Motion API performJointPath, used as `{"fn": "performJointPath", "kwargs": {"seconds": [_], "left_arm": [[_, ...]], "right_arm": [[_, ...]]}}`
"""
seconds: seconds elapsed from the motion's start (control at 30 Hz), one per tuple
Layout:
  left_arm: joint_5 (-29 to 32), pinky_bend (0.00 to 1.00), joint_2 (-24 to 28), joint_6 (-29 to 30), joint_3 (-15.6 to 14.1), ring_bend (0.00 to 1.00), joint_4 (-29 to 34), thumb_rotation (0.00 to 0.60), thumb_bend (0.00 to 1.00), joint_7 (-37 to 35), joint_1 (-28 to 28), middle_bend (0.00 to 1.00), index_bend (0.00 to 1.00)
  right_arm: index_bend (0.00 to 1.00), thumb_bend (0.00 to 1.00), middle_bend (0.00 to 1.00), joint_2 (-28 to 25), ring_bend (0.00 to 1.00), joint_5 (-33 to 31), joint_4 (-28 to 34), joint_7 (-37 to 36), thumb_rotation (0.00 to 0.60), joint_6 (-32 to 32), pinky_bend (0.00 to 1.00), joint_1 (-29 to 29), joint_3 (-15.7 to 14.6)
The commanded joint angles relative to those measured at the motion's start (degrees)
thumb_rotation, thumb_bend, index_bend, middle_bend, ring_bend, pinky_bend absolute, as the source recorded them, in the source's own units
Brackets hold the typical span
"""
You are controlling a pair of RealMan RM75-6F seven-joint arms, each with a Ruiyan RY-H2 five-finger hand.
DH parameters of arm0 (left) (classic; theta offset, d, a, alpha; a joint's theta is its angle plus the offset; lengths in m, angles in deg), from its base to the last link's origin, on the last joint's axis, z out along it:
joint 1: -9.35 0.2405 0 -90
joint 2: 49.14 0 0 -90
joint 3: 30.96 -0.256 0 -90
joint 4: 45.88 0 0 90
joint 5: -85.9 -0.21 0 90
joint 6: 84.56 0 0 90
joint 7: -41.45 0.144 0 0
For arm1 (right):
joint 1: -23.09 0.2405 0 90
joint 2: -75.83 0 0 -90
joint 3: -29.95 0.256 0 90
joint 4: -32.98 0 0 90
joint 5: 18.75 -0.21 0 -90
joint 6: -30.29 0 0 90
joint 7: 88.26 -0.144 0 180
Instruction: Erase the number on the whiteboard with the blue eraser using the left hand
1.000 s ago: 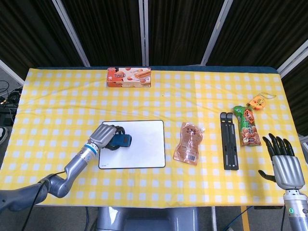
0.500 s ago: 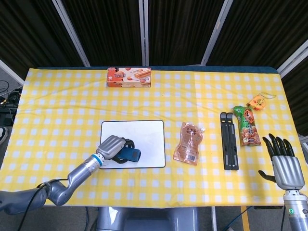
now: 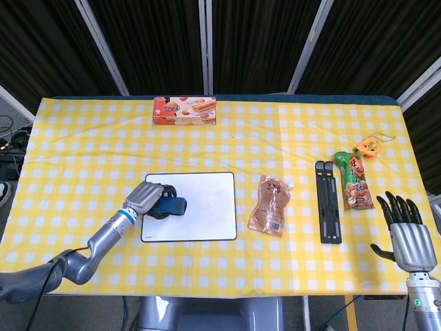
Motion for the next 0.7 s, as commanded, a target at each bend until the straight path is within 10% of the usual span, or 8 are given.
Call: {"fn": "performJointPath", "kwargs": {"seconds": [0.03,0.7], "left_arm": [[0.2,0.53,0.0,-0.2,0.2,0.48,-1.2,0.6,0.33,-1.2,0.3,0.38,0.56],[-5.5,0.53,1.8,1.2,-2.0,0.48,8.7,0.6,0.33,-3.2,-0.2,0.38,0.56]], "right_arm": [[0.0,0.0,0.0,0.1,0.0,0.0,0.1,0.2,0.6,0.0,0.0,0.1,0.0],[0.0,0.0,0.0,0.0,0.0,0.0,0.0,0.1,0.6,-0.2,0.0,-0.1,-0.1]]}}
